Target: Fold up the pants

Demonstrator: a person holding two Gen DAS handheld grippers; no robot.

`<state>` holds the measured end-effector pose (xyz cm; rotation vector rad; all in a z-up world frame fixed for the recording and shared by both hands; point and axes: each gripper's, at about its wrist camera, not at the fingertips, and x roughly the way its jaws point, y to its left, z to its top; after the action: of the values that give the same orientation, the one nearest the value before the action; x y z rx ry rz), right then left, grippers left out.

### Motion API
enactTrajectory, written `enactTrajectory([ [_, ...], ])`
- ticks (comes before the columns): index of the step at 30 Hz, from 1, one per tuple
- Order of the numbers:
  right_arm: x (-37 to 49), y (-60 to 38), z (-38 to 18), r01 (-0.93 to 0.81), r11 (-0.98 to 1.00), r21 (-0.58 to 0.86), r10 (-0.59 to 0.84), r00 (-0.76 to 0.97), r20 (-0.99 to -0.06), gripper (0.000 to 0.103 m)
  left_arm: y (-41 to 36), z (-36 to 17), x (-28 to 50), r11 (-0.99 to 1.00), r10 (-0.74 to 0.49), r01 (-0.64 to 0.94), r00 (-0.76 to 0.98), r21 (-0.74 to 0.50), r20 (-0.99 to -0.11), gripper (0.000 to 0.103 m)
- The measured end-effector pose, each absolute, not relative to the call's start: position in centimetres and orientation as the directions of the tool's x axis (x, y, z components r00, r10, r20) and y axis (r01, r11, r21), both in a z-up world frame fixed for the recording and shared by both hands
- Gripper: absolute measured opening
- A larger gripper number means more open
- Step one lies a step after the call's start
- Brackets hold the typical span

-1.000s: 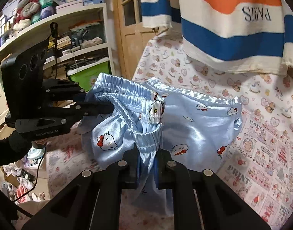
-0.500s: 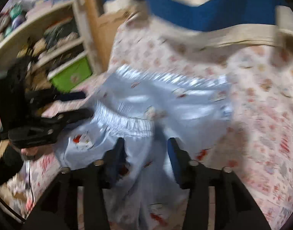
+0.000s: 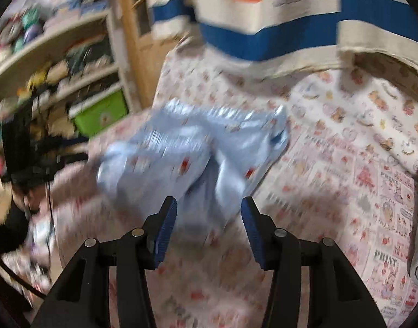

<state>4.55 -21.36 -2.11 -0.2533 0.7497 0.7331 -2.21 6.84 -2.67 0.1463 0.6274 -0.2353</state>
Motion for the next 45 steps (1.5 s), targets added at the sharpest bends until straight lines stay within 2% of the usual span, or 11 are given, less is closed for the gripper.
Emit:
enactTrajectory([
  [4, 4.7, -20.5, -3.5, -0.686, 0.727, 0.027, 0.490, 0.491, -0.720, 0.041, 6.8, -4.0, -1.0, 0.972, -0.145, 0.228, 0.765, 0.053, -0.628, 0.047],
  [6, 5.3, -20.2, -3.7, -0.680, 0.731, 0.063, 0.505, 0.477, -0.719, 0.029, 6.9, -4.6, -0.1, 0.976, -0.136, 0.214, 0.756, 0.045, -0.640, 0.023],
  [7, 5.6, -20.1, -3.8, -0.675, 0.735, 0.068, 0.502, 0.474, -0.723, 0.011, 6.9, -4.8, 0.0, 0.974, -0.144, 0.222, 0.748, 0.039, -0.648, 0.002],
  [8, 5.7, -20.0, -3.8, -0.662, 0.747, 0.059, 0.489, 0.486, -0.725, 0.004, 6.8, -4.7, -0.2, 0.971, -0.170, 0.239, 0.742, 0.018, -0.649, 0.000],
  [13, 4.4, -21.2, -2.3, -0.606, 0.792, 0.078, 0.479, 0.537, -0.695, 0.003, 6.8, -2.0, -3.6, 0.966, -0.152, 0.242, 0.809, 0.086, -0.568, 0.000],
  [25, -1.4, -24.4, -0.4, -0.584, 0.758, 0.290, 0.594, 0.435, -0.677, 0.003, 8.8, -1.2, -7.9, 0.970, -0.156, 0.233, 0.806, 0.064, -0.571, 0.000],
  [30, -6.4, -26.3, -1.7, -0.553, 0.769, 0.321, 0.598, 0.445, -0.666, 0.003, 9.0, -2.8, -9.2, 0.956, -0.249, 0.293, 0.756, -0.026, -0.605, 0.001],
  [36, -9.0, -27.4, -4.5, -0.479, 0.831, 0.282, 0.515, 0.472, -0.716, 0.003, 7.5, -5.0, -8.9, 0.953, -0.227, 0.304, 0.742, 0.016, -0.630, 0.005],
  [39, -9.1, -28.2, -4.8, -0.439, 0.865, 0.242, 0.463, 0.514, -0.722, 0.003, 7.4, -5.3, -9.2, 0.956, -0.216, 0.294, 0.742, 0.019, -0.635, 0.024],
  [41, -9.2, -28.4, -4.1, -0.431, 0.872, 0.232, 0.457, 0.547, -0.702, 0.003, 7.7, -4.8, -9.9, 0.958, -0.214, 0.287, 0.759, 0.021, -0.616, 0.047],
  [45, -9.2, -26.9, -2.2, -0.489, 0.840, 0.234, 0.510, 0.565, -0.649, 0.003, 8.3, -2.9, -10.8, 0.954, -0.267, 0.297, 0.789, -0.037, -0.554, 0.053],
])
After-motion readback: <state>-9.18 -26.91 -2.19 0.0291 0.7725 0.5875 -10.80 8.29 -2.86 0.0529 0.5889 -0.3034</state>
